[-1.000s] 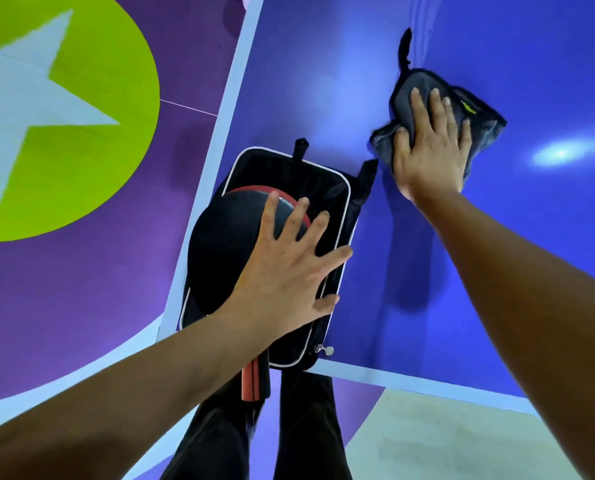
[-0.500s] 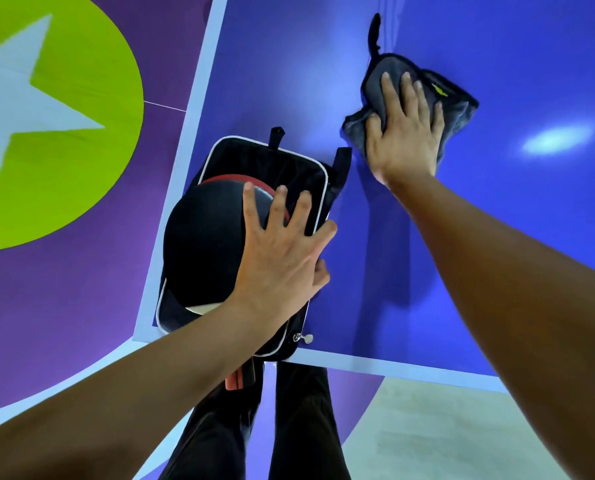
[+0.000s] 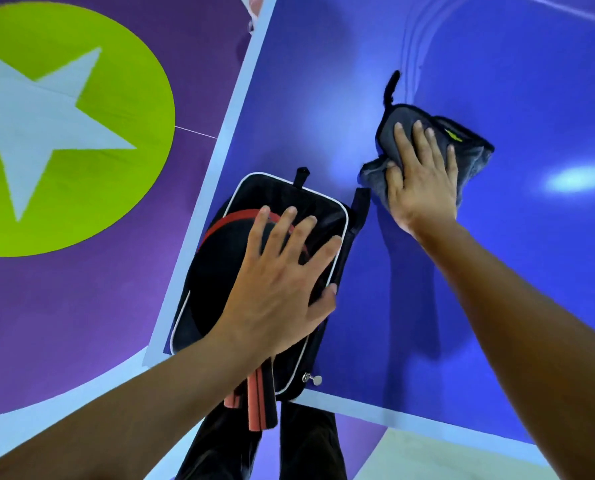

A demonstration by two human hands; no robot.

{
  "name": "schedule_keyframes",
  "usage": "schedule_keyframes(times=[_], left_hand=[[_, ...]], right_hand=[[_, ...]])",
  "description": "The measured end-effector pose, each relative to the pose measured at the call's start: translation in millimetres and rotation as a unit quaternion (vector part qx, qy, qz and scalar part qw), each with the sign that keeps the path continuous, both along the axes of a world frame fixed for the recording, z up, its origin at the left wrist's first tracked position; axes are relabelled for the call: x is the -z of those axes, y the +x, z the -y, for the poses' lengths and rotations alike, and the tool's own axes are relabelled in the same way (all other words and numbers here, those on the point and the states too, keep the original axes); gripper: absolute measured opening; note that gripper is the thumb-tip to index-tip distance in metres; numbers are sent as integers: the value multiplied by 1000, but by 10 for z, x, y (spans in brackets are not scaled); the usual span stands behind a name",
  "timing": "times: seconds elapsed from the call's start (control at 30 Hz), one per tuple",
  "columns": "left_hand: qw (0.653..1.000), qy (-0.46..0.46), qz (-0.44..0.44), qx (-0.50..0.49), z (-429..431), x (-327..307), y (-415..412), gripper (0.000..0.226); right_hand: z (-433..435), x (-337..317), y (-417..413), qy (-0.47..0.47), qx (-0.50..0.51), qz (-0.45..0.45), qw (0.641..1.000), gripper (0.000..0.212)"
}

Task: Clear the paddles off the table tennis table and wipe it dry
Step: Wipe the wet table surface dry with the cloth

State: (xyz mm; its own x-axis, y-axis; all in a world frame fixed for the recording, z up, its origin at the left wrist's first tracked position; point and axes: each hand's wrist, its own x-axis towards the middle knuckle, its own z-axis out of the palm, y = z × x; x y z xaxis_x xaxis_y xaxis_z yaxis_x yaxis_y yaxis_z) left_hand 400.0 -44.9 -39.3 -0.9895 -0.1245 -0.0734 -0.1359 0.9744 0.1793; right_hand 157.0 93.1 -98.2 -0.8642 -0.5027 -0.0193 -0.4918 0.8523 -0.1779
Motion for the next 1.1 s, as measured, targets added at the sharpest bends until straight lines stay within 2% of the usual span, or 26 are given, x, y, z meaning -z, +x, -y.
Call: schedule_keyframes(times=[0.17,0.3,0.43,0.5,0.57,0.67,0.77,0.9,1.0,1.1], left_hand=[[993,17,11,-119,505,108,-77,57],[991,34,13,-127,496,242,-16,57],[990,35,3,-136,489,275,-20,54],[990,35,2,-138,492,286,-26,53],[990,35,2,-138,491,300,-21,53],[990,32,6,-136,501,290,-24,54],[989,42,20,-138,502,269,-33,55],[986,73,6,-148,548,198,-97,51],[979,102,-38,-172,720,161,-290,44],[975,120,-59,-177,1012,201,-612,46]], right_hand=[[381,-21,-74,15,-119,-2,993,62],[1198,-23,-35,15,-259,-11,966,62],[1968,12,94,35,-395,-37,917,61],[2164,14,104,42,-433,-46,899,59],[2191,38,66,37,-440,-53,896,59],[2000,33,30,11,-400,-41,916,61],[1464,30,-106,-23,-318,-27,947,62],[476,6,-574,-13,-100,-43,994,63],[378,-23,-858,10,47,-7,999,64],[673,-12,-926,8,83,-13,996,64]])
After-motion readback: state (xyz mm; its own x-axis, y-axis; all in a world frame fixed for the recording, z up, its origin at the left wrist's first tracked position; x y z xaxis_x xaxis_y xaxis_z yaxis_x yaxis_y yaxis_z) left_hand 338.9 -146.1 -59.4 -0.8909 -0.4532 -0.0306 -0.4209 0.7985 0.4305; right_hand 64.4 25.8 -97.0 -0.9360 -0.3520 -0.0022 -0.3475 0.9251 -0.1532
